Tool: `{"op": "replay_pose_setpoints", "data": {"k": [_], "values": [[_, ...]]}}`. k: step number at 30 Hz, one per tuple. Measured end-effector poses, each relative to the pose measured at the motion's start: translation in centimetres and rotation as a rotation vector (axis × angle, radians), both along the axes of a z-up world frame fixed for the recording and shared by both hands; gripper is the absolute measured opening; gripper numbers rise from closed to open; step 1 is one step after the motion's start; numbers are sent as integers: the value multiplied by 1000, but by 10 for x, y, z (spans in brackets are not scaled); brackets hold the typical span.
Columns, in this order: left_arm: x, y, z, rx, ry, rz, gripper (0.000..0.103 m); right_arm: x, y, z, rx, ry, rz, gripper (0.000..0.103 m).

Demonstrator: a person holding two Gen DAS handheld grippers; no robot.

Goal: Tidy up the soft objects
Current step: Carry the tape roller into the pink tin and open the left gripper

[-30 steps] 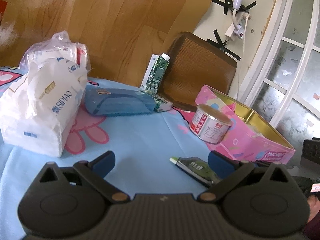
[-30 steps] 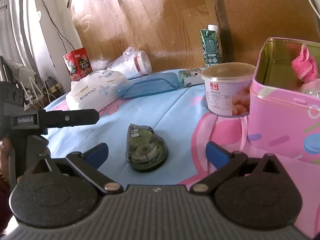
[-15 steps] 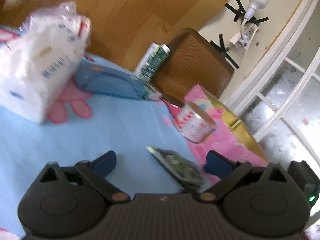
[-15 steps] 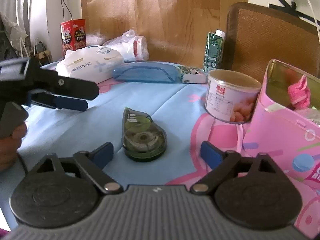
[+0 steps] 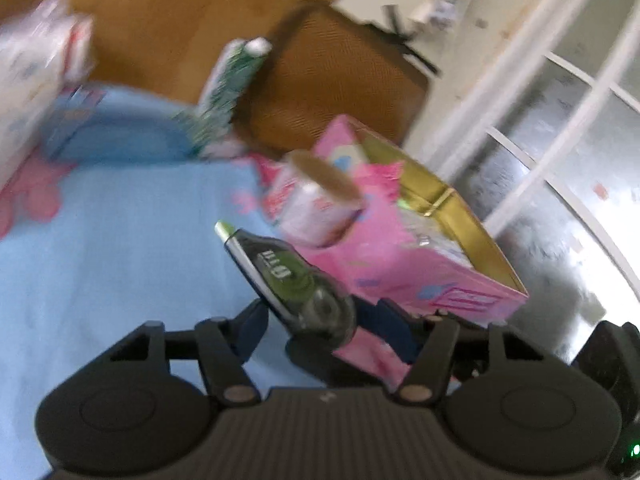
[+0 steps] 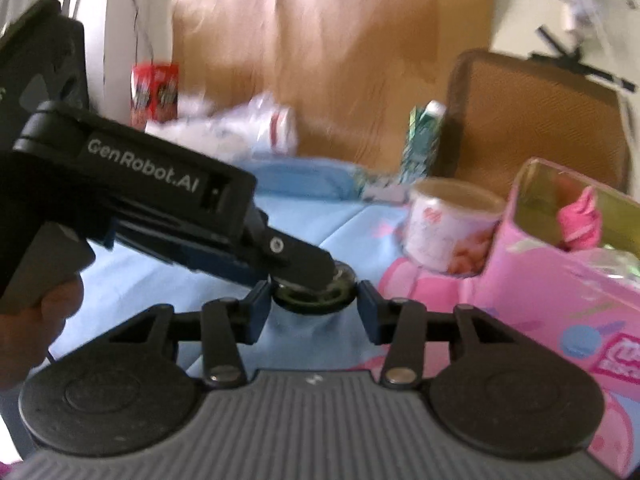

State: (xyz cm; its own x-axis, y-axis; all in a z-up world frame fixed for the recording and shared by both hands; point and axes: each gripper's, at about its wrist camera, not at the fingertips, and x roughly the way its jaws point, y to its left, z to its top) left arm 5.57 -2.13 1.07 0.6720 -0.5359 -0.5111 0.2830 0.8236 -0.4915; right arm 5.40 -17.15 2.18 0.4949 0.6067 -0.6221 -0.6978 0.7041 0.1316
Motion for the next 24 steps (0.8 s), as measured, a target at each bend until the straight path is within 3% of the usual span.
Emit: {"op": "replay_pose_setpoints", "data": {"k": [4, 8, 12, 16, 19, 24], "values": [[10, -45, 32, 42, -97, -95, 60, -5, -22, 15, 12, -115, -65, 49], [32, -95, 49, 68, -143, -193, 60, 5, -50, 32, 11, -233, -182, 50], [65, -145, 46, 92, -126, -261, 60, 34, -82, 26, -10, -227, -314, 49], [85, -182, 38, 204, -131, -234, 67, 62, -101, 11, -62, -207, -422, 50], [84, -178, 39, 199, -144, -223, 67, 74, -113, 6, -99, -220, -541, 56], [56, -131, 47, 198, -220, -174, 72, 70, -122, 5, -47, -199, -556, 56]]}}
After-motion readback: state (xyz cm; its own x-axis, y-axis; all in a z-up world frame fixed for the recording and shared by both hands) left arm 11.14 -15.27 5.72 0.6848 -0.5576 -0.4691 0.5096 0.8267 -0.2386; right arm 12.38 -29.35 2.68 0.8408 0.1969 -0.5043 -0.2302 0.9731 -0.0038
